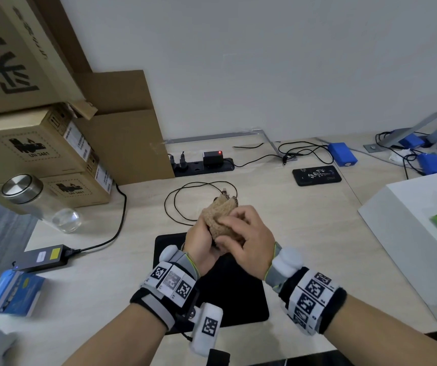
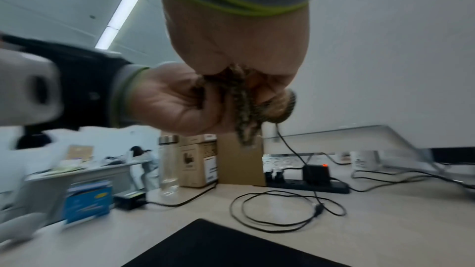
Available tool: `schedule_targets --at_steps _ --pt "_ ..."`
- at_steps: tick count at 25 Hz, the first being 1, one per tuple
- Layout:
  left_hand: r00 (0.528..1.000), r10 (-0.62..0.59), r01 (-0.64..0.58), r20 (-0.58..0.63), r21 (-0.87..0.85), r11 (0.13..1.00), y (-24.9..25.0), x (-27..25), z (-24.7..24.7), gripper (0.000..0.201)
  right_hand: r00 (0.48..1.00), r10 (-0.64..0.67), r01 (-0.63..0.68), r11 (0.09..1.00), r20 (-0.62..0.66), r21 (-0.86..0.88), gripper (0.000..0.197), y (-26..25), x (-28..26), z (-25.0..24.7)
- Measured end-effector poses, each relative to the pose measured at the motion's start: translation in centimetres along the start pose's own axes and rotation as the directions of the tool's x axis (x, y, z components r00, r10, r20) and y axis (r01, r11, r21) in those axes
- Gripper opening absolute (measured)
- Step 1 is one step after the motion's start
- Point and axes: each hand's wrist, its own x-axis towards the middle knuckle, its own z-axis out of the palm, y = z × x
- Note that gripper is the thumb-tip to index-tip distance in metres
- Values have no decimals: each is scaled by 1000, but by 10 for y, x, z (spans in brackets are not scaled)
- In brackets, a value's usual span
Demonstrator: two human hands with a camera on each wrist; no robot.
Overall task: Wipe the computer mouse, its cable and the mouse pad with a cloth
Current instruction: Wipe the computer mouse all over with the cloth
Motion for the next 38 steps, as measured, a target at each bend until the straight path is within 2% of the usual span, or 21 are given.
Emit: schedule_targets --at_steps 2,3,5,7,8,10,11,13,15,16,18,20,22,23,26,27,28,30,32,34,38 --pt "998 -27 25 58 35 999 3 -5 1 46 990 135 -134 991 -45 27 32 10 13 -8" --pt "994 -46 43 103 37 998 5 -9 2 45 956 278 -274 960 -90 60 25 15 20 -11" --pt "982 -75 71 173 26 997 6 -12 1 50 802 585 -528 789 -121 315 7 22 31 -15" --pt "971 -79 82 225 -1 997 5 -11 -3 59 680 732 -576 560 -31 596 14 23 35 -20" --pt "964 -69 75 256 -15 997 4 -10 -5 61 665 747 -562 491 11 665 15 22 35 -23" --pt "952 -43 52 302 -22 998 2 -11 -7 61 682 730 -542 457 50 705 13 19 33 -27" --pt "946 -35 41 322 -13 999 2 -12 -6 61 706 707 -536 491 46 686 9 17 31 -27" --pt "944 -25 22 330 13 1000 1 -13 -6 59 792 611 -510 671 -11 538 16 12 21 -23" --pt "951 10 -29 308 57 998 0 -10 -7 53 889 451 -407 854 -74 325 29 12 10 -18" --pt "951 26 -53 309 78 996 0 -9 -6 48 920 378 -343 903 -100 259 31 11 7 -17" --pt "943 39 -79 331 108 991 1 -11 -5 42 916 369 -327 914 -157 239 25 15 9 -19" --pt "929 45 -95 368 117 989 1 -15 -6 39 838 517 -446 834 -174 325 13 21 21 -25" --pt "928 57 -104 368 108 989 -1 -17 -5 41 766 634 -521 711 -110 472 6 19 26 -25" --pt "932 66 -110 358 105 988 -1 -17 -4 41 768 633 -520 703 -94 485 8 15 24 -25" --pt "938 67 -109 339 106 988 1 -15 -3 38 905 403 -368 903 -138 223 26 5 12 -23" --pt "941 57 -99 333 110 989 2 -15 -3 41 923 353 -326 928 -151 180 27 7 13 -24" --pt "943 47 -90 329 115 989 3 -16 -4 45 916 366 -333 921 -162 201 23 10 17 -25" --pt "939 31 -81 342 132 988 4 -18 -6 50 851 503 -444 842 -150 307 11 17 28 -30" --pt "934 39 -90 355 128 988 3 -20 -7 43 807 574 -493 784 -138 379 5 20 33 -33" --pt "933 51 -98 357 117 988 2 -19 -7 36 843 518 -452 828 -144 331 16 14 31 -32" --pt "921 79 -136 382 125 983 2 -20 -6 40 969 221 -209 972 -114 107 23 -6 14 -30"
